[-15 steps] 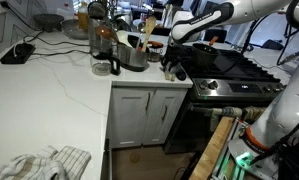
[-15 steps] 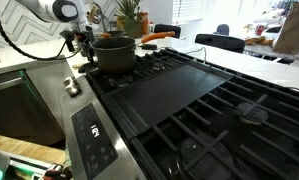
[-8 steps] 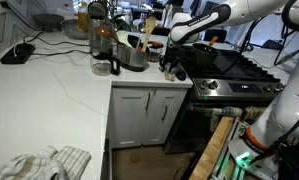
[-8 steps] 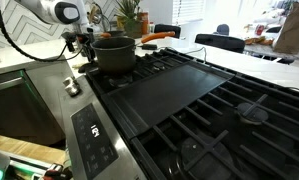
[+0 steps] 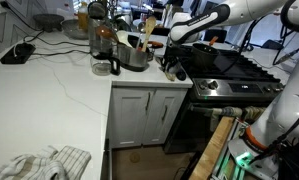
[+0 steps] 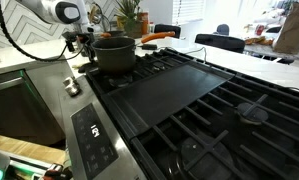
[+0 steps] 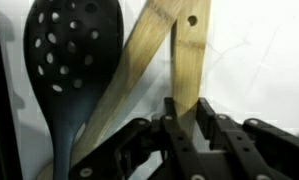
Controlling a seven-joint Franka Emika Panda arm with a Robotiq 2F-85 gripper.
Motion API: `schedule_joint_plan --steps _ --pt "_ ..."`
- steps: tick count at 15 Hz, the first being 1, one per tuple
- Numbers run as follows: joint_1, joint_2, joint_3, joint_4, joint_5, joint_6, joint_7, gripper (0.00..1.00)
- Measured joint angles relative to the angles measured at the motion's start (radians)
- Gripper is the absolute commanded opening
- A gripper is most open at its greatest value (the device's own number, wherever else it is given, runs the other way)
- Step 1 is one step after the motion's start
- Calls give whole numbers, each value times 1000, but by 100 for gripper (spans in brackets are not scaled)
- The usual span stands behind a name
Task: Pick up the wooden spoon on the left from the kitchen counter and put it in the black pot on the stove
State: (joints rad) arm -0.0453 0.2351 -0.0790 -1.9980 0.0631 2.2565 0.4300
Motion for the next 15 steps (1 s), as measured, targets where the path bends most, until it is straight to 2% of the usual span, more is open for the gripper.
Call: schedule_joint_plan --steps 8,15 --pt "-5 -44 -4 14 139 -7 68 7" --pt "-10 -194 -21 1 158 -155 220 7"
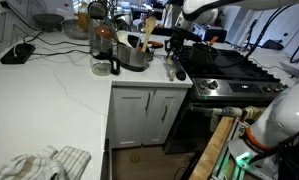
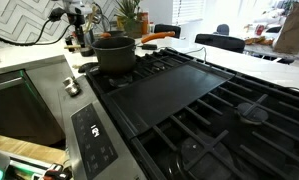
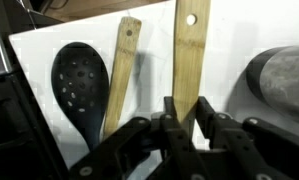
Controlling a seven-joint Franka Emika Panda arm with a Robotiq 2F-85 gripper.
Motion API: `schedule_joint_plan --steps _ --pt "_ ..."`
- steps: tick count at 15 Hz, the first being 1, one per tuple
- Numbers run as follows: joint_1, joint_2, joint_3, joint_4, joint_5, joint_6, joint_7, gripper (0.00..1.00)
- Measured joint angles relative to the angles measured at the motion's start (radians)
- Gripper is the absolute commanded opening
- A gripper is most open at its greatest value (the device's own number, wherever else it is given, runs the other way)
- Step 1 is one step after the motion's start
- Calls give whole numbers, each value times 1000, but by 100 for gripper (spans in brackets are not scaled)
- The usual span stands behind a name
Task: Pick up the wooden spoon on the left from the kitchen counter and put it in the black pot on the stove
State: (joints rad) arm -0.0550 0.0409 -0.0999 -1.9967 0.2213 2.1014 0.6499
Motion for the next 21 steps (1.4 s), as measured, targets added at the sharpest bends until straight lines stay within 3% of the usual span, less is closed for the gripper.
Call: schedule_joint_plan --steps 6,11,21 --pt "-38 -189 -5 -29 -19 -142 116 7" --pt "-110 -295 -34 -46 -27 -216 130 7" --pt "-199 -306 -125 -76 -2 -308 76 7"
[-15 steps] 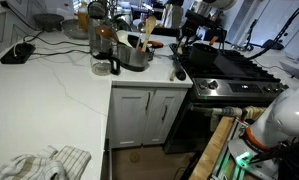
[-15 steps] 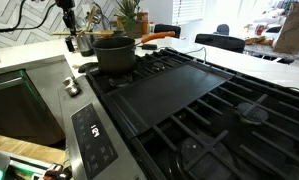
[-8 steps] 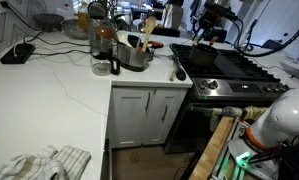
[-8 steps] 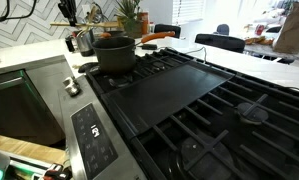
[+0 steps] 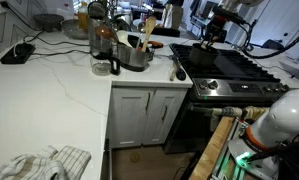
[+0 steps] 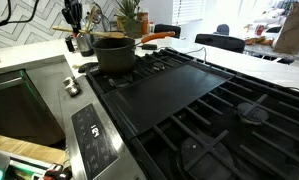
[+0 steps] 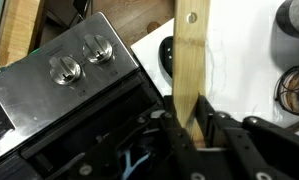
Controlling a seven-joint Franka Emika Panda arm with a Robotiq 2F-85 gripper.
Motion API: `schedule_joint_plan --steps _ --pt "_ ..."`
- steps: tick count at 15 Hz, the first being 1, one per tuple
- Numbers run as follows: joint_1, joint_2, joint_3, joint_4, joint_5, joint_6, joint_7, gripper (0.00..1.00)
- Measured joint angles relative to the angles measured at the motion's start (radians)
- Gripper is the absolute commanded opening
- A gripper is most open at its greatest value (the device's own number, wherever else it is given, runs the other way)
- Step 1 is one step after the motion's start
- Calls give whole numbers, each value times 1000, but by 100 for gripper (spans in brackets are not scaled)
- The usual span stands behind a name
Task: Pick up the wooden spoon on the left from the kitchen counter and put it in the black pot on the stove
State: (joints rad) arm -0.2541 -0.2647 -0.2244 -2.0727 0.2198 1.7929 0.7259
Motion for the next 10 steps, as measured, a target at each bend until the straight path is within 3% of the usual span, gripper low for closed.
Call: schedule_joint_plan --steps 8,9,10 --pt "-31 53 -43 -4 20 0 -29 7" --pt "-33 59 -47 -4 24 0 -37 24" --pt "-35 64 -51 -3 28 0 -44 29"
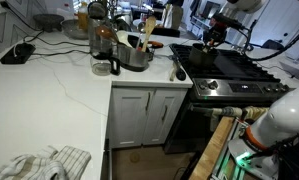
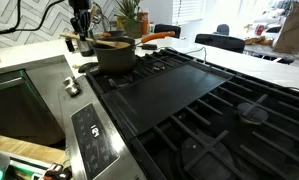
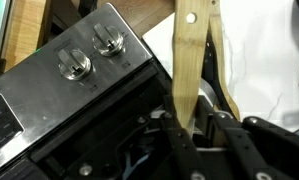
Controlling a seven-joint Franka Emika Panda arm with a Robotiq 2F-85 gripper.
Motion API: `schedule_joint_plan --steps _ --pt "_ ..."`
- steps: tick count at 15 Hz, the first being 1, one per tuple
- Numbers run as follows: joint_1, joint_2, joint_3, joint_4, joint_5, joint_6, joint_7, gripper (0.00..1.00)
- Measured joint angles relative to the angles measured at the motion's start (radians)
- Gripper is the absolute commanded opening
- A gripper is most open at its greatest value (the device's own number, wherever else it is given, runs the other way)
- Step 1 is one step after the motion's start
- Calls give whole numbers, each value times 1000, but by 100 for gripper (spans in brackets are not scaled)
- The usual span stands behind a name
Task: Pick up the wooden spoon on the left from the kitchen counter and put it in the black pot on the stove
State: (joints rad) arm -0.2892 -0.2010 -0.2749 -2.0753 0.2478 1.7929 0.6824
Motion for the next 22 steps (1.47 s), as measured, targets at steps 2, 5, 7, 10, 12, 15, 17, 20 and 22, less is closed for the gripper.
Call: schedule_joint_plan --steps 2,5,7,10,12,15,17,20,22 --pt "-4 8 -6 3 5 0 -8 54" --pt "-11 15 -11 8 9 0 -20 69" --pt "-14 15 -13 9 11 0 -27 84" --pt "-16 11 -13 9 11 0 -39 100" --pt "-15 0 -8 8 2 1 -54 100" --pt "-11 -50 31 -11 -74 25 -106 100" --pt "-7 -99 76 -41 -136 39 -125 100" --pt "11 -175 152 -104 -216 57 -144 100" --pt "28 -223 205 -152 -260 86 -154 100"
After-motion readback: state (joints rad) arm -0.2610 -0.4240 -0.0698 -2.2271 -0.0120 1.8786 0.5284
